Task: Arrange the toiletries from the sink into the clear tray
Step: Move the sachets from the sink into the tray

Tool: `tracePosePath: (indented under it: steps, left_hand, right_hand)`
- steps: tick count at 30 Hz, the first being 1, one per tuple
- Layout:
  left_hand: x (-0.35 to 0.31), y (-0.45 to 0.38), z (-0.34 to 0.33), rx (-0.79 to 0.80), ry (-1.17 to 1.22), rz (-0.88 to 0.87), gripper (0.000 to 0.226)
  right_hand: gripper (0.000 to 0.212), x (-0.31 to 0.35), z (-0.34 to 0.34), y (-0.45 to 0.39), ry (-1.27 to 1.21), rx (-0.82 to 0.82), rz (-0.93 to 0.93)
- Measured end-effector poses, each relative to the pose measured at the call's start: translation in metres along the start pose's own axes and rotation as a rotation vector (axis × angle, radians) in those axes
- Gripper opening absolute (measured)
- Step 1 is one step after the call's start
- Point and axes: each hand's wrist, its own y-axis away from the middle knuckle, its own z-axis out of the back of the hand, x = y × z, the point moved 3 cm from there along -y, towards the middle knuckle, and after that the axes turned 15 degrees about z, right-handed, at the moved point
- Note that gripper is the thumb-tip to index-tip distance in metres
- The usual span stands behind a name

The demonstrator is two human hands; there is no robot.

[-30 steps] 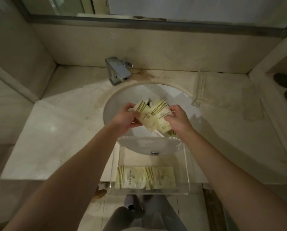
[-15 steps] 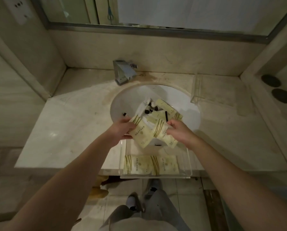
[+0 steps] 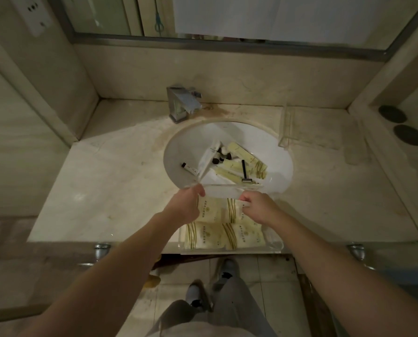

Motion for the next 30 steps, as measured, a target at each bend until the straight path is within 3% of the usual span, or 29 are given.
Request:
tracePosePath:
  steps: [5, 13, 25, 30]
  left_hand:
    - [-0.002, 0.0, -0.01, -0.082, -0.213, -0.089, 0.047]
    - [-0.005, -0.002, -0.022, -0.254, -0.625, -0.218, 0.05]
    - [-0.014, -0.011, -0.016, -0.216, -0.703, -0.231, 0.039]
    - [-0.035, -0.016, -0.005, -0.207, -0.484, -0.242, 0.036]
  right_hand:
    - [0.027, -0.001, -0.005, -0.002, 0.246, -0.065, -0.004]
    - [0.026, 0.002, -0.021, -0.009, 0.049, -0.077, -0.056]
    - [0.036, -0.002, -0.018, -0.002, 0.388, -0.225, 0.027]
    - [0.022, -0.001, -0.008, -0.006, 0.292, -0.326, 0.054]
